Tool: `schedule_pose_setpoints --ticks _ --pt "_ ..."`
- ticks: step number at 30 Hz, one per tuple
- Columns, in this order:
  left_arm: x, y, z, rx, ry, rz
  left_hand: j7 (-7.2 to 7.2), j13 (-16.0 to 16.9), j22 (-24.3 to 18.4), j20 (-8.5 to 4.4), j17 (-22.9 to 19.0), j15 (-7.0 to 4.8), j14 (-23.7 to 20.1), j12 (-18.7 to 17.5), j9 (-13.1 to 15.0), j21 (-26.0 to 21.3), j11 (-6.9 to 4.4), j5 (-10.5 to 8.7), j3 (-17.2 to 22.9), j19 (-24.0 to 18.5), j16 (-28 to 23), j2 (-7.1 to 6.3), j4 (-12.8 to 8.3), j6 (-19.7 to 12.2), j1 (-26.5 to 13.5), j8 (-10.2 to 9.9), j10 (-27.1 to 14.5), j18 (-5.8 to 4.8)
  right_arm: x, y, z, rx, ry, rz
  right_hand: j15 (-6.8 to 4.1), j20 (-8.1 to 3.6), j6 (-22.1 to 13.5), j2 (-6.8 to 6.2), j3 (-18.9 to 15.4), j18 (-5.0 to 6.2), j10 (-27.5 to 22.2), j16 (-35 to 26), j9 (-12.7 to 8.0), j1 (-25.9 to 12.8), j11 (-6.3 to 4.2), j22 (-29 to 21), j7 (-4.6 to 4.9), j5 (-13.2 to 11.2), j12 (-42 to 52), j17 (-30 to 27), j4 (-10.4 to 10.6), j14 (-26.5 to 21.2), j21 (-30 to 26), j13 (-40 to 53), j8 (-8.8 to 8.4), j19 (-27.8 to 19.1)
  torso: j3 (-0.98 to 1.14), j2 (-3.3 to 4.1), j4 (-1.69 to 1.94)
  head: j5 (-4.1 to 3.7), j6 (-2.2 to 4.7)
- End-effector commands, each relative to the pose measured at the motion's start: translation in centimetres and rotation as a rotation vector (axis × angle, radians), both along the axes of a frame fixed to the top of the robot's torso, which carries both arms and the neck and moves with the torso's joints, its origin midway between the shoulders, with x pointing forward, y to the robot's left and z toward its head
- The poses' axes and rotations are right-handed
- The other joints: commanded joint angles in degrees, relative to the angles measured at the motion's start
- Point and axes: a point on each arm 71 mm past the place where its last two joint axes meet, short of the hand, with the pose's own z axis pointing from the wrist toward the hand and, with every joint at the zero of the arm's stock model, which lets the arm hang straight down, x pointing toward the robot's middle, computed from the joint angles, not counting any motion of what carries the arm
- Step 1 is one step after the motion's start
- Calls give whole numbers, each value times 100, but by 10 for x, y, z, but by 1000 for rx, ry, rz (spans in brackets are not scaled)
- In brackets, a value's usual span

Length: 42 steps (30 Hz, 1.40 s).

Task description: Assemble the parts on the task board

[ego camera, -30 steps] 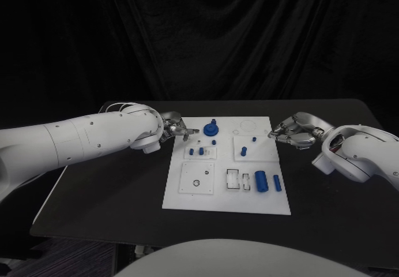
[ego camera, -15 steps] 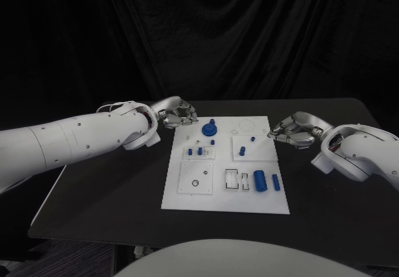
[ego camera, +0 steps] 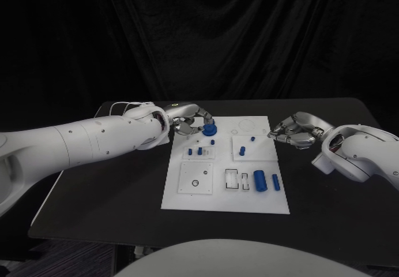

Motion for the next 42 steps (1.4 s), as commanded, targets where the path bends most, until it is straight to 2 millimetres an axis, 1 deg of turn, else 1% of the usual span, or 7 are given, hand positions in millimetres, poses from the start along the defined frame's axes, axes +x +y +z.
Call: schedule_pose_setpoints --ticks 1,4,6,11,23,34,42 --pt "-5 -10 -5 121 -98 -117 -108 -183 756 -44 -33 -48 15 -76 -149 59 -52 -131 151 60 -27 -40 -130 36 -36 13 23 46 -1 0 0 -2 -6 -11 18 -1 -19 -24 -1 66 -42 -13 6 -18 -6 471 16 28 -13 159 -35 226 -24 520 -1 -24 -2 2 -9 -7 0" --pt "-5 -15 -10 166 -118 -131 -260 -505 799 -149 -25 -158 140 -210 -361 205 -194 -581 227 255 -26 -110 -277 149 -134 24 142 3 -1 0 0 -2 -7 -10 18 -1 -19 -24 -1 66 -42 -13 6 -18 -6 471 16 28 -13 159 -35 226 -24 520 -1 -24 -2 -3 -13 -3 0" --pt "-4 -17 -12 186 -125 -132 -313 -714 769 -174 -256 -183 55 -321 -521 127 -206 -810 123 256 -144 -137 -280 157 -256 11 132 11 -1 0 0 -2 -6 -10 18 -1 -19 -24 -1 66 -42 -13 6 -18 -6 471 16 28 -13 159 -35 226 -24 520 -1 -24 -4 -4 -10 -12 0" --pt "-2 -21 -16 215 -129 -125 -419 -1015 749 -185 -299 -215 122 -361 -812 57 -256 -1034 -338 348 -164 -147 -108 227 -535 24 211 2 -1 0 0 -2 -5 -10 18 -1 -19 -24 -1 66 -42 -13 6 -18 -6 471 16 28 -13 159 -35 226 -24 520 -1 -24 2 -9 -17 9 0" --pt "-2 -32 -21 263 -191 -138 -490 -1214 740 -227 -296 -263 176 -250 -1044 -22 -320 -751 -677 432 -155 -101 -7 434 -551 41 376 -3 -1 -1 0 -4 -2 -11 18 -1 -19 -24 -1 66 -42 -13 6 -18 -6 471 16 28 -13 159 -35 226 -24 520 -1 -24 0 -7 -6 -12 0" --pt "-1 -41 -29 297 -201 -143 -513 -1323 779 -259 -247 -301 233 -184 -1130 35 -363 -756 -761 533 -120 -101 19 674 -524 79 568 -23 -2 -1 -1 -5 1 -13 19 0 -13 -26 0 65 -42 -9 9 -33 -7 474 14 29 -13 164 -34 228 -21 520 3 -22 -4 -6 -21 -33 0" --pt "0 -45 -35 309 -187 -141 -452 -1397 806 -280 -242 -321 254 -97 -1195 43 -387 -677 -768 585 -113 -75 36 877 -484 108 840 -32 -1 1 -1 -5 3 -8 19 0 -13 -26 0 65 -42 -9 9 -33 -7 474 14 29 -13 164 -34 228 -21 520 3 -22 -4 -2 -35 -38 0"
